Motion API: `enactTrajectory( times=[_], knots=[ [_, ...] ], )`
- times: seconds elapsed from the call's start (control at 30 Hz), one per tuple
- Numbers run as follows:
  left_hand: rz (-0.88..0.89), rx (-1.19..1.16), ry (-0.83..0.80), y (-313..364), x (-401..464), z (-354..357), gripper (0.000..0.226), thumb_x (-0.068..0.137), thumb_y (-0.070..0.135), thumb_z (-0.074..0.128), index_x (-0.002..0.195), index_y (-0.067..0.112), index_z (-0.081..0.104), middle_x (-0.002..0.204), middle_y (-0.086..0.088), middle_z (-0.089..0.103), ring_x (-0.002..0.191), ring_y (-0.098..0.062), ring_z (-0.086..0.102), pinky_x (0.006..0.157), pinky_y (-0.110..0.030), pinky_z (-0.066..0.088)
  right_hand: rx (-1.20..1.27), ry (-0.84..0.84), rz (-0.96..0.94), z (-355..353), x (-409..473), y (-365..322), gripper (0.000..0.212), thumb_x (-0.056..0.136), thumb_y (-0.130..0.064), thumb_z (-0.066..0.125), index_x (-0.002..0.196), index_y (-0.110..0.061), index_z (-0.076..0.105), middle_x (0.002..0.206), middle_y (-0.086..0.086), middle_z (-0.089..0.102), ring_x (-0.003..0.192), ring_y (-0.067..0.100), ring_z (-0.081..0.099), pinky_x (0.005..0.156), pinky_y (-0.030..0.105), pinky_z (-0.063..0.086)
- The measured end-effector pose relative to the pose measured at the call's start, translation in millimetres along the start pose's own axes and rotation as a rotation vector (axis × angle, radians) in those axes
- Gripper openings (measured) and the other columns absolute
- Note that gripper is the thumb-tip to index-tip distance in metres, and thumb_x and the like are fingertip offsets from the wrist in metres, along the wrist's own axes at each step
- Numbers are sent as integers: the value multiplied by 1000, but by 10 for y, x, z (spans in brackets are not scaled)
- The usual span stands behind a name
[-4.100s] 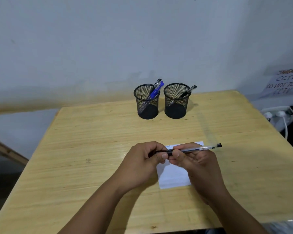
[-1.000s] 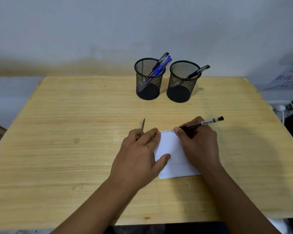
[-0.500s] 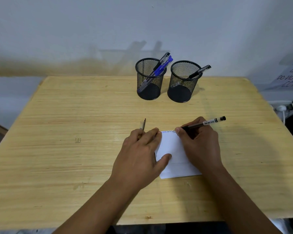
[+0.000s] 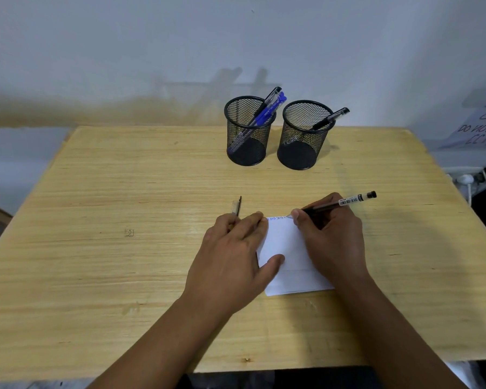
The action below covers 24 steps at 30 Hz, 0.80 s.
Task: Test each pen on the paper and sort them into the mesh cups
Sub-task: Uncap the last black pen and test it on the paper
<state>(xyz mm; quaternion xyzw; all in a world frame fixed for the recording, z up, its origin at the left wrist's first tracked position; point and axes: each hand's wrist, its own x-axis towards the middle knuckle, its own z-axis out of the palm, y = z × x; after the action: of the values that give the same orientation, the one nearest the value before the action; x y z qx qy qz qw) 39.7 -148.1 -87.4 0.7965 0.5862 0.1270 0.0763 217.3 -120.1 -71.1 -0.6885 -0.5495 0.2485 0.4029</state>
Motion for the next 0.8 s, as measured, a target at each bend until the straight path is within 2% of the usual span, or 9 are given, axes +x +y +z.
enactTrajectory(
  times=[0.53, 0.8],
  knots=[
    [-7, -8, -22, -7, 6, -16, 68, 88, 67, 37, 145, 30, 43, 151, 19, 39, 131, -18, 29, 105, -32, 31, -29, -8, 4, -3, -4, -7, 12, 86, -24, 72, 85, -17, 62, 70, -19, 64, 68, -22, 57, 58, -2, 39],
    [-9, -14, -16, -19, 2, -27, 67, 88, 66, 40, 143, 29, 46, 149, 18, 42, 130, -18, 30, 104, -32, 33, -30, 5, -19, 9, -22, -7, 13, 86, -22, 73, 85, -17, 61, 71, -19, 63, 71, -23, 56, 60, -4, 39]
  ],
)
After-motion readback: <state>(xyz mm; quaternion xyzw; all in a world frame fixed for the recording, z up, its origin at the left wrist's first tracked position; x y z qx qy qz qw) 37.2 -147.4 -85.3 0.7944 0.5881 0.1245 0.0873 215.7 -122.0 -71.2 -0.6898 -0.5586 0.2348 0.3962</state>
